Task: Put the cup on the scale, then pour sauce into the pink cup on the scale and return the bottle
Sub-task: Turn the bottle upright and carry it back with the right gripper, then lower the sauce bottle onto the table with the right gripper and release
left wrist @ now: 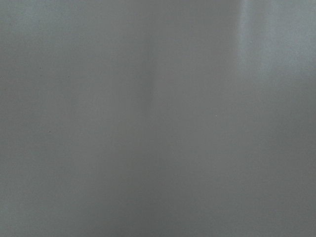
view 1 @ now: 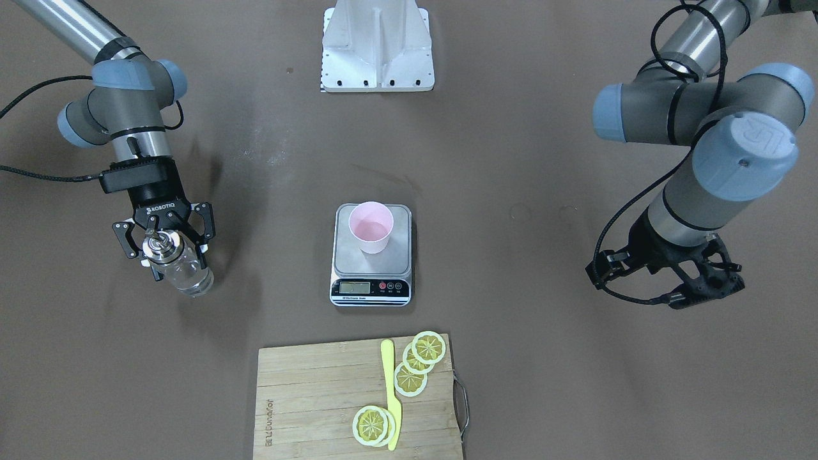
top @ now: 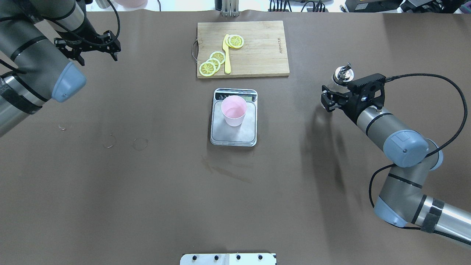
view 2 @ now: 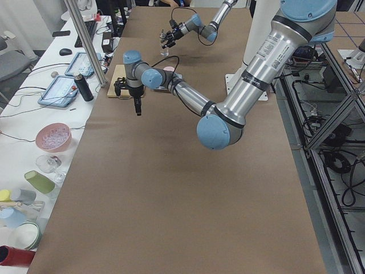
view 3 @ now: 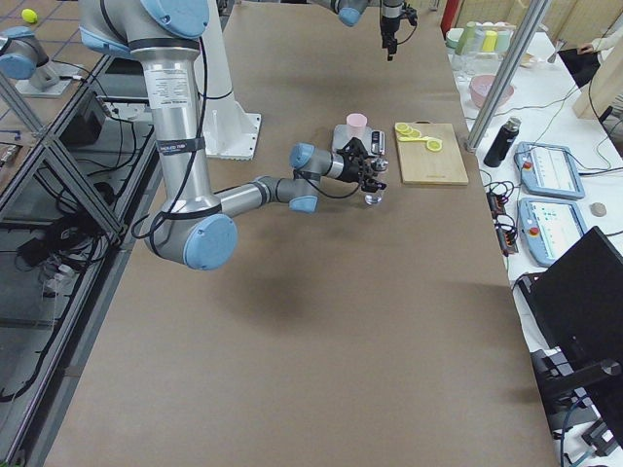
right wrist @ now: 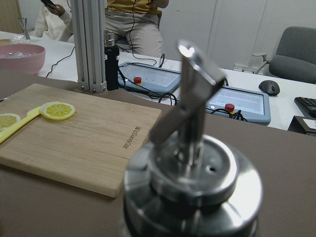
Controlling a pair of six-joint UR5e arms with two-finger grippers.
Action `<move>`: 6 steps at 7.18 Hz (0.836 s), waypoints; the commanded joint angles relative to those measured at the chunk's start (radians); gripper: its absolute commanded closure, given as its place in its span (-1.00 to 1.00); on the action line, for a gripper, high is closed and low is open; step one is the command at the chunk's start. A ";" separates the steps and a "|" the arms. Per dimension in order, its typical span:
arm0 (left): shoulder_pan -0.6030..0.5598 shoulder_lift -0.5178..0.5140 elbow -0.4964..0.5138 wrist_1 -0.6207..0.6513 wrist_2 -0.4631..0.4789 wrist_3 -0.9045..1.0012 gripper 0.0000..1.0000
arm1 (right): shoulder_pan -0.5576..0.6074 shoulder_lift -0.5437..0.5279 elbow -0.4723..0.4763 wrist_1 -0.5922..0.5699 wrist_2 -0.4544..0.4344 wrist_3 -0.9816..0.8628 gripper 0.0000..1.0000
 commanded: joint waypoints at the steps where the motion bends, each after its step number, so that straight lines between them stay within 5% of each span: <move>1: 0.000 0.001 0.001 0.000 0.000 0.001 -0.97 | 0.024 0.000 -0.018 -0.002 0.066 0.009 1.00; 6: 0.000 0.002 0.002 -0.002 0.000 0.002 -0.97 | 0.049 0.000 -0.060 0.001 0.134 0.056 1.00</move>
